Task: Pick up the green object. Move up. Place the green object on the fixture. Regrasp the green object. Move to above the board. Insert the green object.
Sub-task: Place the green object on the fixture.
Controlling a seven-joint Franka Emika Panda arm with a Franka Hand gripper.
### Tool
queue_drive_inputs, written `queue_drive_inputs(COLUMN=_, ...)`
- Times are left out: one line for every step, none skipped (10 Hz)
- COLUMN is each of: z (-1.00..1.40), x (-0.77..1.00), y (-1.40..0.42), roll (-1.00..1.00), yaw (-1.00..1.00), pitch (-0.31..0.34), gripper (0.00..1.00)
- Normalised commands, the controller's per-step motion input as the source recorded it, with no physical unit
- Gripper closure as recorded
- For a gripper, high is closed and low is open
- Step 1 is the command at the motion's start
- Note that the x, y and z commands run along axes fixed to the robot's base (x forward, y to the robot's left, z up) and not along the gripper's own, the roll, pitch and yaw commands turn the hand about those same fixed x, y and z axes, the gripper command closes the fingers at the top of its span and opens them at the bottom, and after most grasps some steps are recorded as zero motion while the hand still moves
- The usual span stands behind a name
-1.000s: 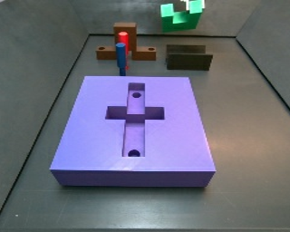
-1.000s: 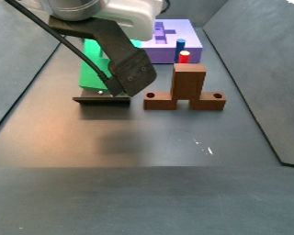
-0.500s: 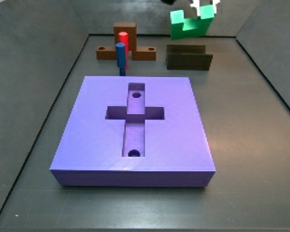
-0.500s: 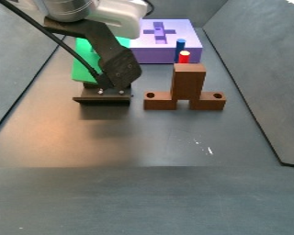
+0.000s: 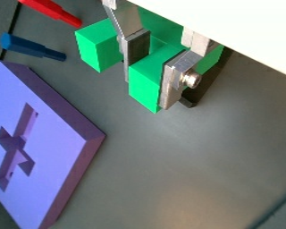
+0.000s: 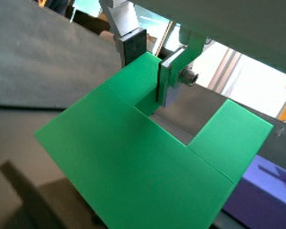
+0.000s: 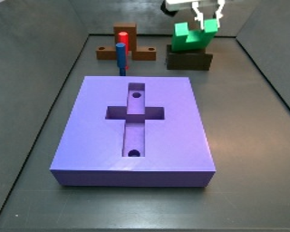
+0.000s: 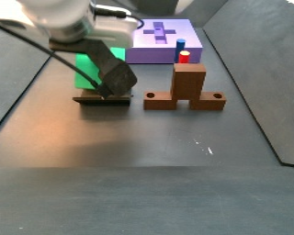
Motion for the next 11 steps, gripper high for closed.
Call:
queue_drive_inputs(z=-0.31, x=0.44, y=0.0, roll=0.0, yaw=-0.09, pitch=0.297, gripper=1.0)
queue_drive_inputs(z=-0.27, x=0.39, y=0.0, roll=0.01, yaw=-0.1, pitch=0.337, gripper=1.0)
queue_drive_inputs(z=-0.23, x=0.3, y=0.0, roll=0.06, yaw=-0.21, pitch=0.446, gripper=1.0)
queue_drive_inputs(z=-0.18, x=0.31, y=0.0, roll=0.01, yaw=-0.31, pitch=0.571, gripper=1.0)
queue_drive_inputs(z=-0.16, x=0.29, y=0.0, roll=0.04, yaw=-0.31, pitch=0.491, gripper=1.0)
queue_drive_inputs(z=-0.16, x=0.27, y=0.0, roll=0.08, yaw=-0.3, pitch=0.454, gripper=1.0)
queue_drive_inputs(z=-0.11, x=0.24, y=0.0, roll=0.03, yaw=-0.25, pitch=0.386, gripper=1.0)
queue_drive_inputs(z=-0.01, x=0.0, y=-0.05, roll=0.0, yaw=0.0, pitch=-0.006, gripper=1.0)
queue_drive_inputs(z=-0.08, x=0.02, y=0.0, roll=-0.07, yaw=0.0, pitch=-0.277, gripper=1.0)
queue_drive_inputs(z=-0.05, x=0.26, y=0.0, roll=-0.23, yaw=0.0, pitch=-0.389, gripper=1.0)
queue_drive_inputs(z=-0.11, x=0.19, y=0.0, roll=-0.2, yaw=0.0, pitch=-0.409, gripper=1.0)
